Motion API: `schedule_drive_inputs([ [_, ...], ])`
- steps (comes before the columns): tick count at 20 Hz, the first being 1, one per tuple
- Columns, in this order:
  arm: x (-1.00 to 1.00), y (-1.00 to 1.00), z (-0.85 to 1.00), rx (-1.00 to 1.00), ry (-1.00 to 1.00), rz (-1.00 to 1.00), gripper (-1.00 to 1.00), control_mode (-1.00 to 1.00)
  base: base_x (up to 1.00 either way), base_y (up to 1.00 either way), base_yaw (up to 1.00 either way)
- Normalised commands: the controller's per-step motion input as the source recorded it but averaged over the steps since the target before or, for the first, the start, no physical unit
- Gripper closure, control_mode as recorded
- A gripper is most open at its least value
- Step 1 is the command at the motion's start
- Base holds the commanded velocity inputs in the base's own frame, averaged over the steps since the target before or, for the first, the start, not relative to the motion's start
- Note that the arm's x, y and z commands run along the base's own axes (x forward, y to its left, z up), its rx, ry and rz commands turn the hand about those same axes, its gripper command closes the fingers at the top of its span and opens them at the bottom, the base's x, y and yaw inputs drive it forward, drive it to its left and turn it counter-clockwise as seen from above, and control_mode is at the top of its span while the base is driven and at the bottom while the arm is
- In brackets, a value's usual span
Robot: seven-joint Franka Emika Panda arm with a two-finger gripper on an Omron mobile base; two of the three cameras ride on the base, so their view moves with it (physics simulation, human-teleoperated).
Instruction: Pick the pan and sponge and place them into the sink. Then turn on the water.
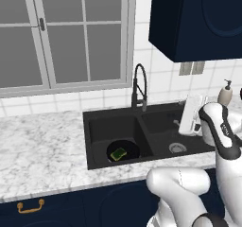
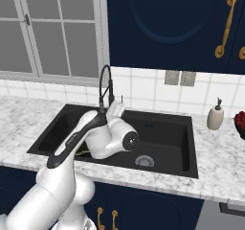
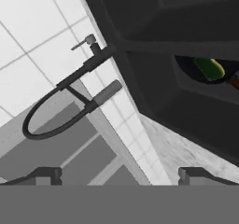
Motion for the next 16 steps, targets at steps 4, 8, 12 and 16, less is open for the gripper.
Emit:
schedule_drive_inputs([
  [4, 0.62, -0.15, 0.29, 0.08, 0.20, 0.02, -1.00, -1.00, 0.00, 0.00, 0.00],
  [8, 0.50, -0.23, 0.04, 0.12, 0.05, 0.04, -1.00, -1.00, 0.00, 0.00, 0.00],
  [12, 0.45, -0.28, -0.01, 0.20, 0.02, 0.03, -1.00, -1.00, 0.00, 0.00, 0.00],
  [16, 0.42, -0.26, -0.11, 0.25, 0.01, 0.03, -1.00, -1.00, 0.00, 0.00, 0.00],
])
